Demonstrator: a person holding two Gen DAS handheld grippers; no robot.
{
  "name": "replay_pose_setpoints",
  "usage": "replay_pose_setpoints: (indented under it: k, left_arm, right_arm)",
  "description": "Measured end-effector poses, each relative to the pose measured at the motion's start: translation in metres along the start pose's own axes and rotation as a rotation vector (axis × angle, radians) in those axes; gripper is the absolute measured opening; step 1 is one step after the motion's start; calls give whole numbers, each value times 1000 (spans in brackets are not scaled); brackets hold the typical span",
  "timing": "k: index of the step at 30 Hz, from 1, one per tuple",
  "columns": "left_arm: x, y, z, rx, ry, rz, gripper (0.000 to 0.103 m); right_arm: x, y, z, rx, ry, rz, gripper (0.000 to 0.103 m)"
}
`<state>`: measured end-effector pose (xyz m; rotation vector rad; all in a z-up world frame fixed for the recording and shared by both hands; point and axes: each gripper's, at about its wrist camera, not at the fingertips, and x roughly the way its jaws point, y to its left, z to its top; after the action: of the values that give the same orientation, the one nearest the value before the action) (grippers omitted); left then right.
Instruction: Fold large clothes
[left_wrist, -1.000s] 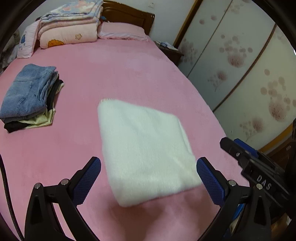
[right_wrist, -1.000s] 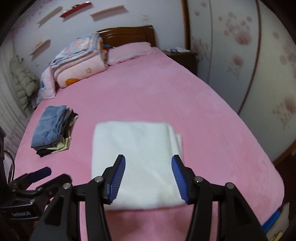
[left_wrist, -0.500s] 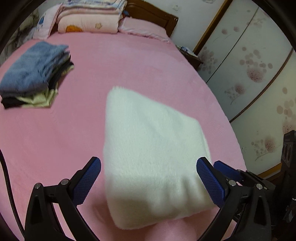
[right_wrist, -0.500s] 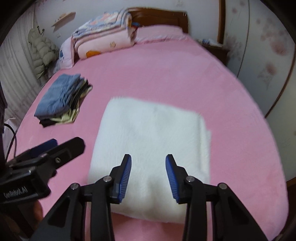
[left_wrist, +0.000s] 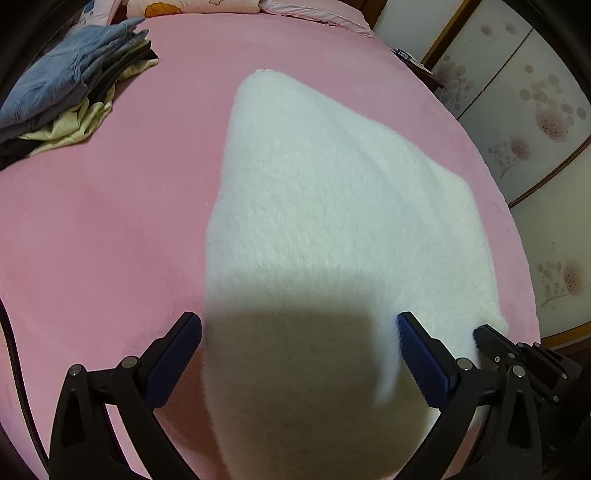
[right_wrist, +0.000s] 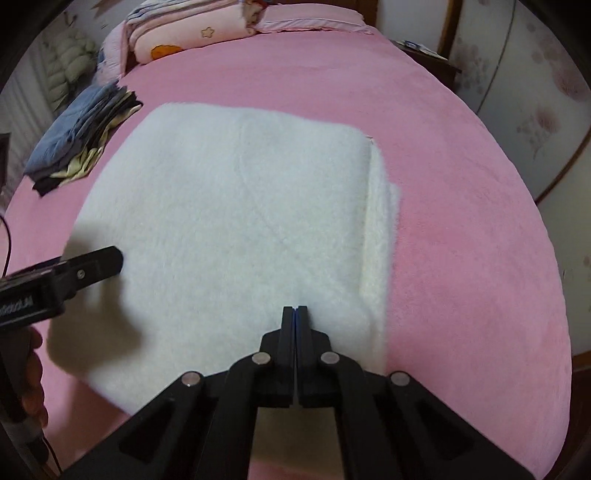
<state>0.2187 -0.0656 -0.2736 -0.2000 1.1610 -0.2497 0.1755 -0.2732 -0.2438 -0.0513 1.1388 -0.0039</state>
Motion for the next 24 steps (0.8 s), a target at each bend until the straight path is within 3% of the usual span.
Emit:
replay_pose_setpoints:
  k: [4,10,14,19,21,24]
  left_arm:
    - [-1,-4,3,12,20,12,103]
    - [-26,-14,10,80,40,19,103]
    - [-44,-19,19,115,63,20,103]
    - [-74,-17,43,126,15,10,103]
    - [-83,-15,53,114,-9,-3,103]
    - [-89,-14,66,79,-29,-34,103]
  right_arm:
    - [-1,7,2,-25,12,-30,0]
    - [-21,-11,12,78,39,52,6]
    - [-37,-25,19,119,32,56,22]
    - [-61,-53,34,175,-14,91,47]
    - [-69,-64,42,198,-36,112,61]
    - [-77,-83,52,238,-85,159,72]
